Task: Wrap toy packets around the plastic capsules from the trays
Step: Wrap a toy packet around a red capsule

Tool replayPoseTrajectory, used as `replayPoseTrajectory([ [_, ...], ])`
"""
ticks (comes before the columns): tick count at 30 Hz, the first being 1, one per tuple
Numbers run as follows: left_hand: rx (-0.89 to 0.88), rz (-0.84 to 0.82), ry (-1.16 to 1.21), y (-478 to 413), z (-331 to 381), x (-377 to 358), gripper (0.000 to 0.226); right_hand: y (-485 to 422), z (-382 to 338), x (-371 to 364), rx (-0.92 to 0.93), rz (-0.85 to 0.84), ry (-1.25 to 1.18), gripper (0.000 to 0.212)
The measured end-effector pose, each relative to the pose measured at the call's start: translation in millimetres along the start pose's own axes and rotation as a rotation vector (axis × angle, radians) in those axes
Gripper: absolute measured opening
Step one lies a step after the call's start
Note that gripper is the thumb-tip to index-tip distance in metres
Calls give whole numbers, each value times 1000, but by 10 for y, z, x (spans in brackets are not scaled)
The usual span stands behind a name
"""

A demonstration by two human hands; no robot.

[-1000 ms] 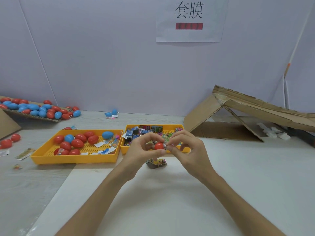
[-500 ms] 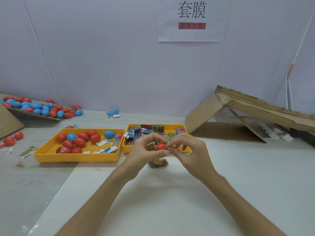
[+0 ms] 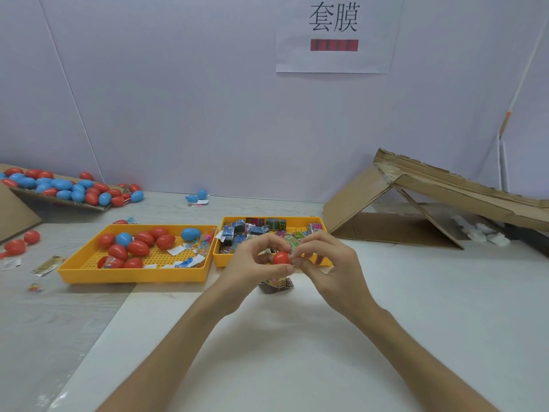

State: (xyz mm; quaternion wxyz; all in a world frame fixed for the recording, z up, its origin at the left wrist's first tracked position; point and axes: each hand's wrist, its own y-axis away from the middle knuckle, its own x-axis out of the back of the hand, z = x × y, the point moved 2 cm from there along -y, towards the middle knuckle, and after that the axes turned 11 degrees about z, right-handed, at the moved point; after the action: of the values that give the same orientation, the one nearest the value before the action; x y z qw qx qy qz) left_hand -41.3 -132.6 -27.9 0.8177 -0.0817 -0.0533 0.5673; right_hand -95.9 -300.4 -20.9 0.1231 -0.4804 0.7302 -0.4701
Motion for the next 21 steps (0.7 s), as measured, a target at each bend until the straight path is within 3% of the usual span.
replayPoseTrajectory([
  [14,39,-15,94,22,33,-1,35,17,-8,-7,-10,36,-21,11],
  [21,10,-17,154,17,38,13,26,5,-3,25,-20,60,-19,8],
])
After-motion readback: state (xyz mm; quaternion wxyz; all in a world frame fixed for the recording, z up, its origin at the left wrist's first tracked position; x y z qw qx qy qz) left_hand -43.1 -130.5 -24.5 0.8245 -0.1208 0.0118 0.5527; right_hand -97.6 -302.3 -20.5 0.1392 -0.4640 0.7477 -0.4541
